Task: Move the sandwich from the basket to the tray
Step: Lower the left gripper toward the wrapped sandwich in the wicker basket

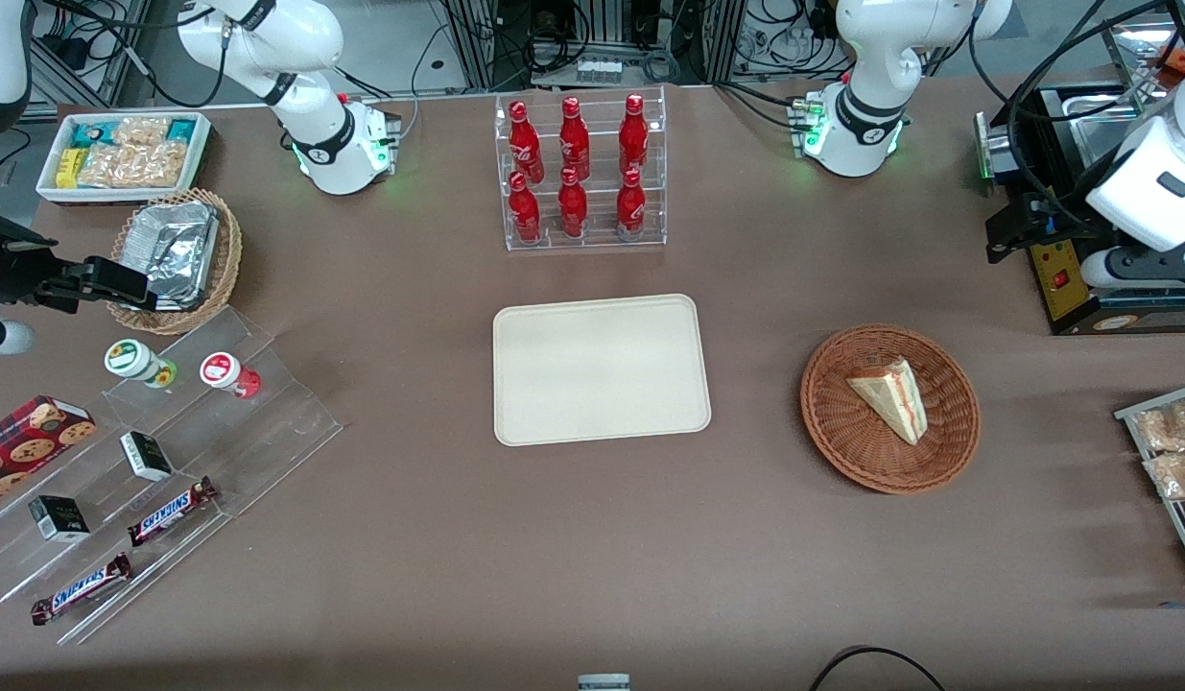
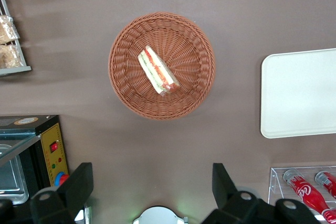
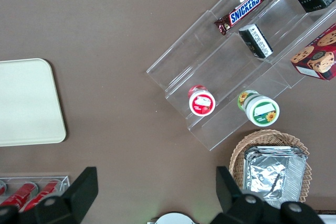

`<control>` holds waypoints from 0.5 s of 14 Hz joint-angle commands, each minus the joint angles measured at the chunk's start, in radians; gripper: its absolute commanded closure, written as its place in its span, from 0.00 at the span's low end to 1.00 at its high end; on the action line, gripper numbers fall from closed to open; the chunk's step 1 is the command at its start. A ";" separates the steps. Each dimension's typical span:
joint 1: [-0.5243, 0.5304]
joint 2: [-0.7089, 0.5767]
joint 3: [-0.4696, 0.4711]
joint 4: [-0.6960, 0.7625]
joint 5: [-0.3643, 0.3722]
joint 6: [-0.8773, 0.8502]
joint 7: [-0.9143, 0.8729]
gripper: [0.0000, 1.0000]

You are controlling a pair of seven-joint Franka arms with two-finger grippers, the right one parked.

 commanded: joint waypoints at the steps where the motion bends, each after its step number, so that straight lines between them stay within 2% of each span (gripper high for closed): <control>1: -0.011 0.010 0.015 0.028 0.011 -0.004 0.007 0.00; 4: -0.012 0.025 0.015 -0.006 0.015 0.036 0.005 0.00; 7: -0.011 -0.012 0.018 -0.198 0.017 0.204 0.001 0.00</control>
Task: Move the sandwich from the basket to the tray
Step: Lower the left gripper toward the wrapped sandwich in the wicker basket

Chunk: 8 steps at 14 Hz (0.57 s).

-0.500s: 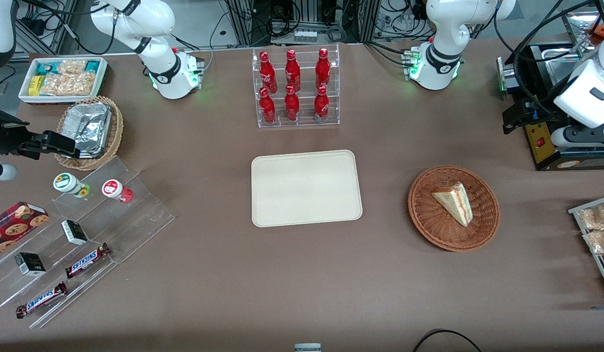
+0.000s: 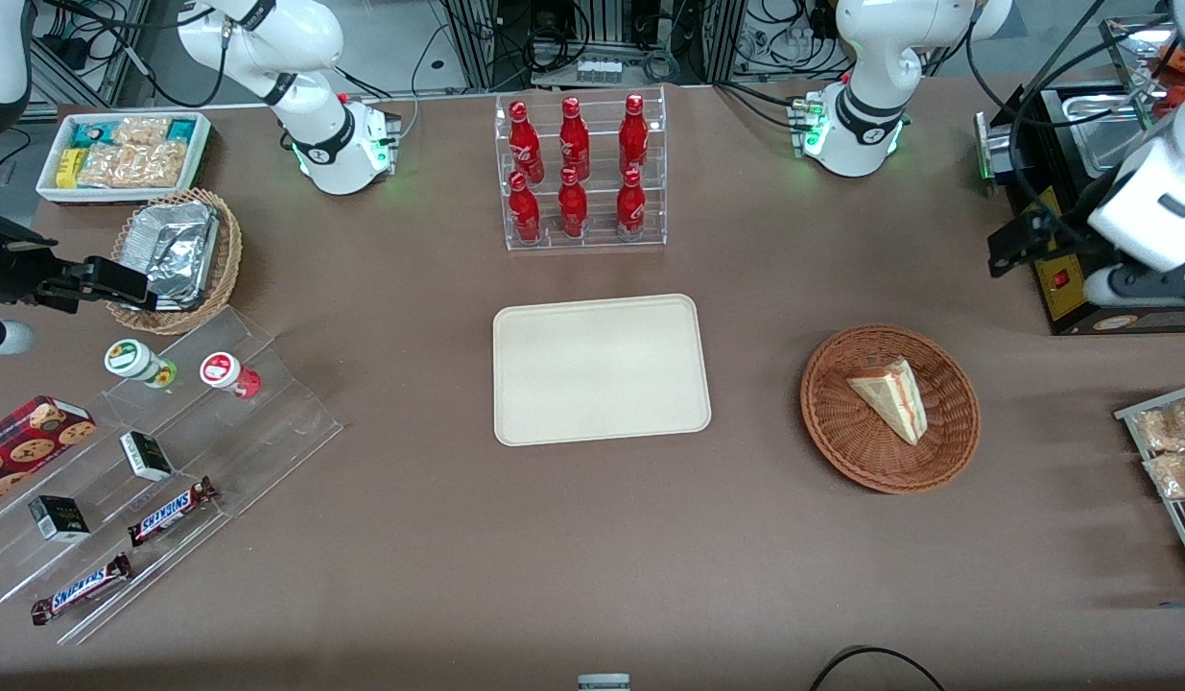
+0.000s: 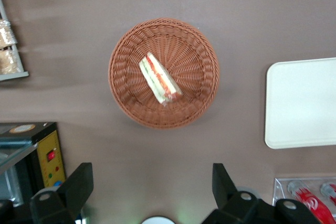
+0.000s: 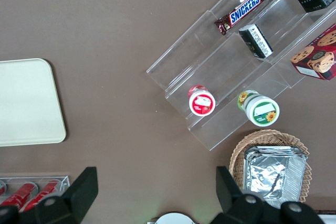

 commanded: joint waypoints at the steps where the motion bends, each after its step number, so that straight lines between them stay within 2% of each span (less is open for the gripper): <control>1: -0.009 -0.043 0.016 -0.185 0.013 0.160 -0.004 0.00; 4: -0.009 -0.043 0.051 -0.326 -0.001 0.324 -0.100 0.00; 8: -0.011 -0.031 0.059 -0.489 -0.003 0.514 -0.370 0.00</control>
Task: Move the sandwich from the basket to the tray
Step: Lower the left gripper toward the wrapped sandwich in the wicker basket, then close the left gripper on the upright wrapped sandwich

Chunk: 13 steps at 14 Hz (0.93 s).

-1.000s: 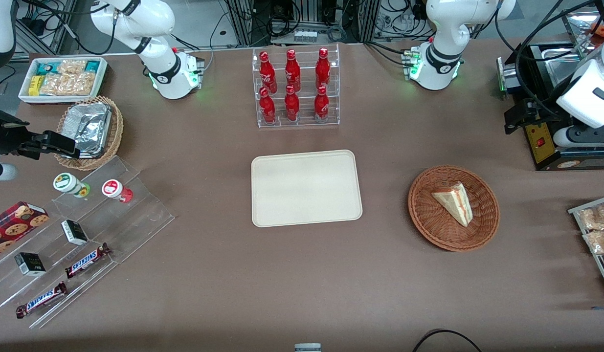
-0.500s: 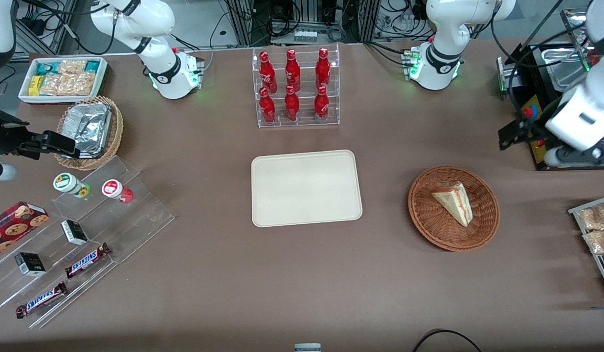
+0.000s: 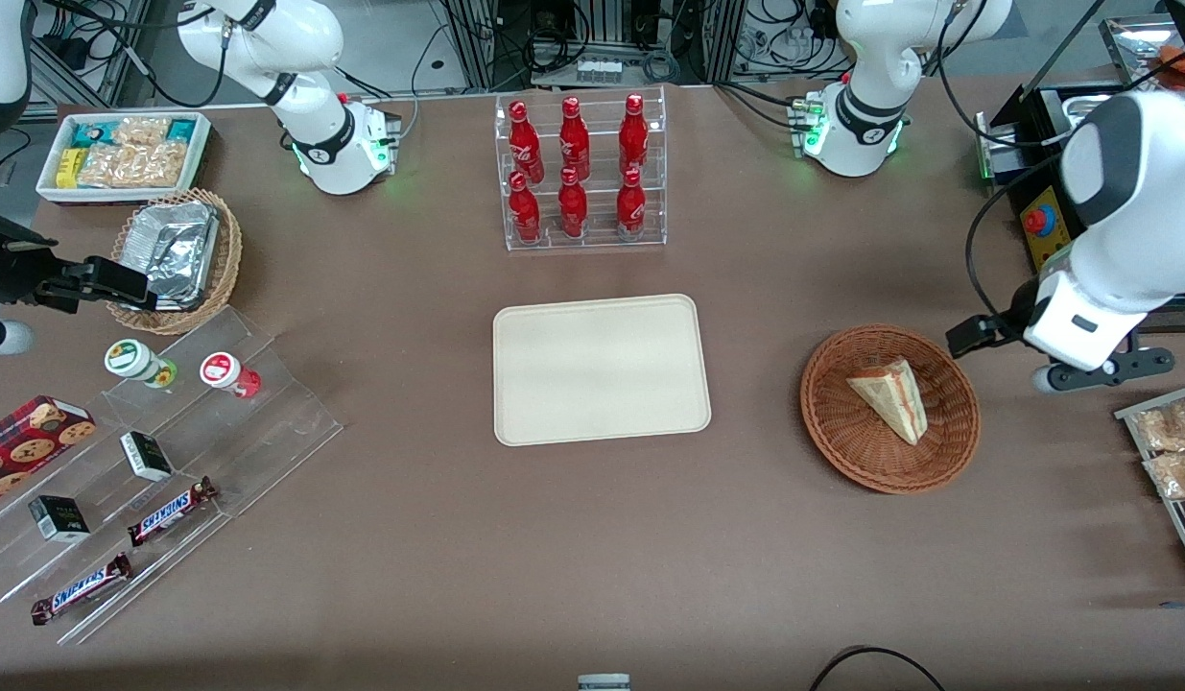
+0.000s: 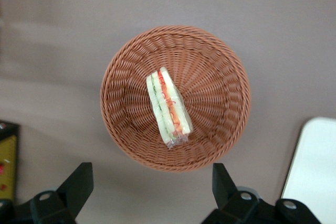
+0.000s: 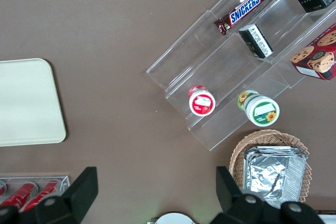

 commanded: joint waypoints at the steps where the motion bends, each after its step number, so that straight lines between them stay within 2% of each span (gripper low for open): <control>1: -0.011 -0.026 0.007 -0.134 -0.001 0.130 -0.168 0.00; 5: -0.019 0.007 0.005 -0.296 -0.001 0.360 -0.308 0.00; 13: -0.025 0.126 0.002 -0.304 -0.004 0.471 -0.348 0.00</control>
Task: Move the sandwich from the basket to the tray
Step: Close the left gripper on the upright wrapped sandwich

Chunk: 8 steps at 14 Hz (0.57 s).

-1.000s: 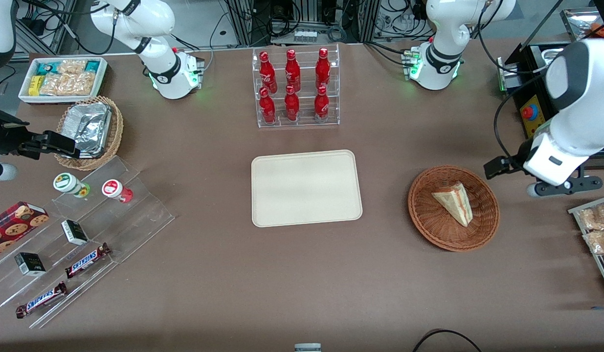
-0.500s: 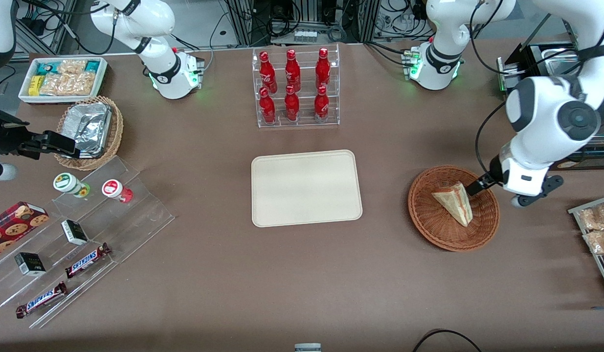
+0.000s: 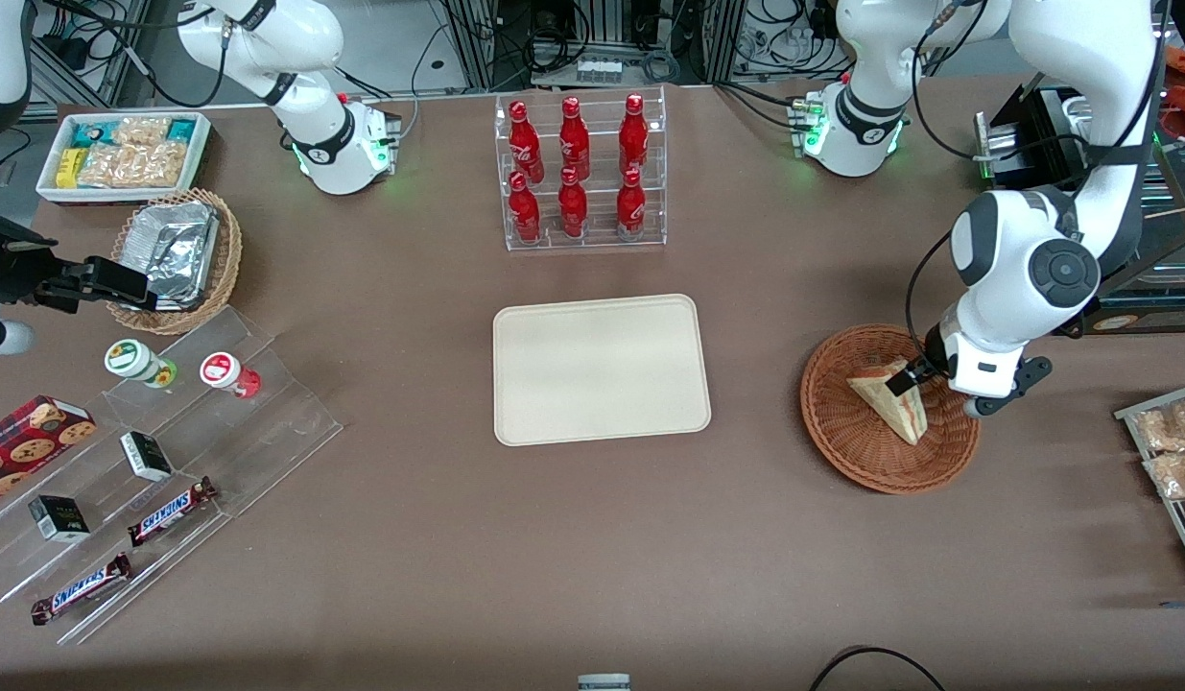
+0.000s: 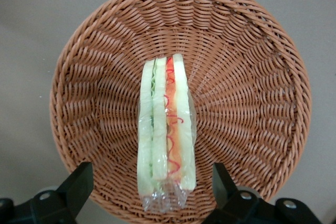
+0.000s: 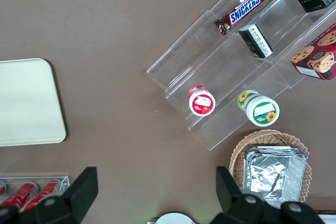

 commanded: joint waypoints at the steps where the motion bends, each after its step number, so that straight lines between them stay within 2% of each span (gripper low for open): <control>1: -0.016 0.020 0.004 -0.006 -0.004 0.045 -0.039 0.00; 8: -0.038 0.070 0.004 -0.022 -0.002 0.094 -0.040 0.00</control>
